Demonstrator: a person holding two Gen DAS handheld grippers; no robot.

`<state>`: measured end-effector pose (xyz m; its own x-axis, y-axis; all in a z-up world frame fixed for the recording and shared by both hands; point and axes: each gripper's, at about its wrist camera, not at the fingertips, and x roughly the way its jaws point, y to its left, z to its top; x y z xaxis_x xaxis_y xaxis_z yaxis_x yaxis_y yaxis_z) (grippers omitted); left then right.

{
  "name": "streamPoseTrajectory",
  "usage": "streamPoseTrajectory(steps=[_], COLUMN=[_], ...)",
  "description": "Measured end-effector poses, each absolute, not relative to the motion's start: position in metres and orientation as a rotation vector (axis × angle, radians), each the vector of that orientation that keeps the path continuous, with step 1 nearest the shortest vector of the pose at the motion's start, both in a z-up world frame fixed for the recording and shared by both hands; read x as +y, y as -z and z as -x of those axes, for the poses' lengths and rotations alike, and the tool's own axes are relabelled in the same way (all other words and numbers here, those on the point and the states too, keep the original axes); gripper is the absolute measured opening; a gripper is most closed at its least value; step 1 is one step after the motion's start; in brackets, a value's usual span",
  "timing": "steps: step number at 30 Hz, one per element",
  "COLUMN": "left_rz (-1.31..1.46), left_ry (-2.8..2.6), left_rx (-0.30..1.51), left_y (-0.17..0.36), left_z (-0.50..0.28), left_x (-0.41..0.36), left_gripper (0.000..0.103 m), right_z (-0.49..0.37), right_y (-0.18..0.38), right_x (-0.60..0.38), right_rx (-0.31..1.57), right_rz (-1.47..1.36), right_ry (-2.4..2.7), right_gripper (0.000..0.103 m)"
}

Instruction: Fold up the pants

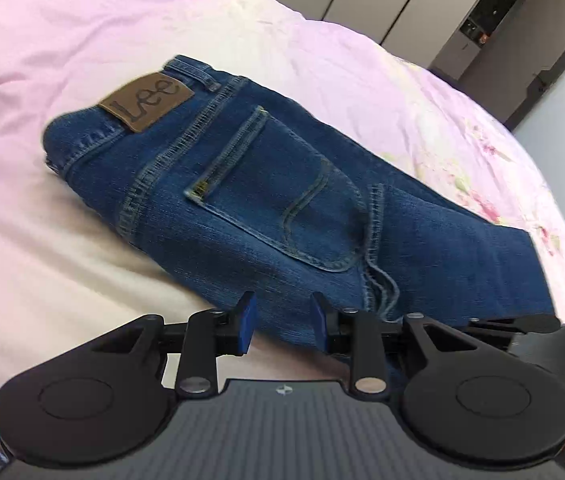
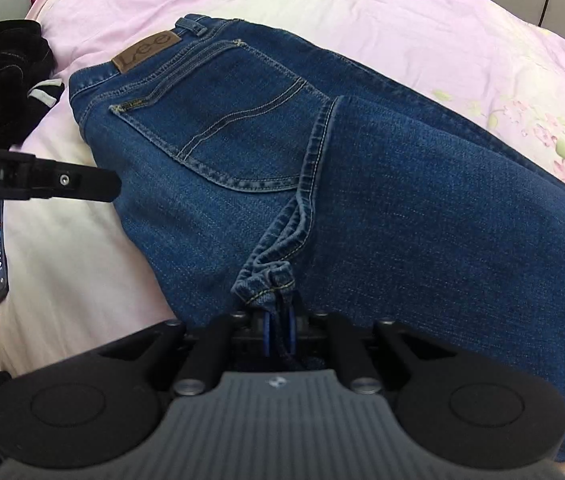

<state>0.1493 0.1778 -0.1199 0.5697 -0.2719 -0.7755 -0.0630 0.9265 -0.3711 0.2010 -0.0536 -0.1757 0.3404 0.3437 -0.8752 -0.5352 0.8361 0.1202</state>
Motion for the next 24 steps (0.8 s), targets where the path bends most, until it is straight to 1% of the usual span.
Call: streamPoseTrajectory(steps=[1,2,4,5,6,10,12,14,17,22,24], left_rz=[0.402,0.420,0.453,0.469,0.486,0.530,0.543,0.527,0.503,0.546,0.531], left_ry=[0.144,0.163,0.200,0.215,0.228,0.256,0.280,0.287,0.248,0.285,0.289], left_rx=[0.963,0.961,0.950,0.942,0.934,0.942,0.962,0.982,1.033,1.016,1.022], left_y=[0.121,0.121,0.121,0.121,0.121,0.122,0.126,0.133,0.152,0.172,0.178], left_z=[-0.150,-0.150,-0.149,-0.150,-0.151,-0.164,-0.175,-0.190,-0.209,-0.225,-0.231], left_x=[0.177,0.176,0.174,0.172,0.171,0.157,0.147,0.135,0.122,0.115,0.111], left_gripper=[0.036,0.036,0.036,0.036,0.038,0.043,0.051,0.056,0.056,0.056,0.051], right_z=[-0.201,-0.200,-0.199,-0.198,-0.196,-0.188,-0.188,-0.192,-0.203,-0.217,-0.222], right_y=[0.175,0.175,0.169,0.166,0.163,0.151,0.144,0.140,0.139,0.149,0.156], right_x=[-0.055,-0.055,-0.056,-0.058,-0.060,-0.071,-0.079,-0.089,-0.106,-0.132,-0.139], right_rx=[1.080,1.075,1.067,1.072,1.080,1.060,1.026,0.990,0.975,0.980,0.993], right_rz=[0.200,0.203,0.199,0.182,0.158,0.110,0.099,0.093,0.086,0.026,0.014], right_ry=[-0.579,-0.586,-0.613,-0.629,-0.652,-0.675,-0.649,-0.599,-0.526,-0.462,-0.446], right_gripper=[0.007,0.010,0.019,0.030,0.036,0.035,0.035,0.035,0.035,0.035,0.035])
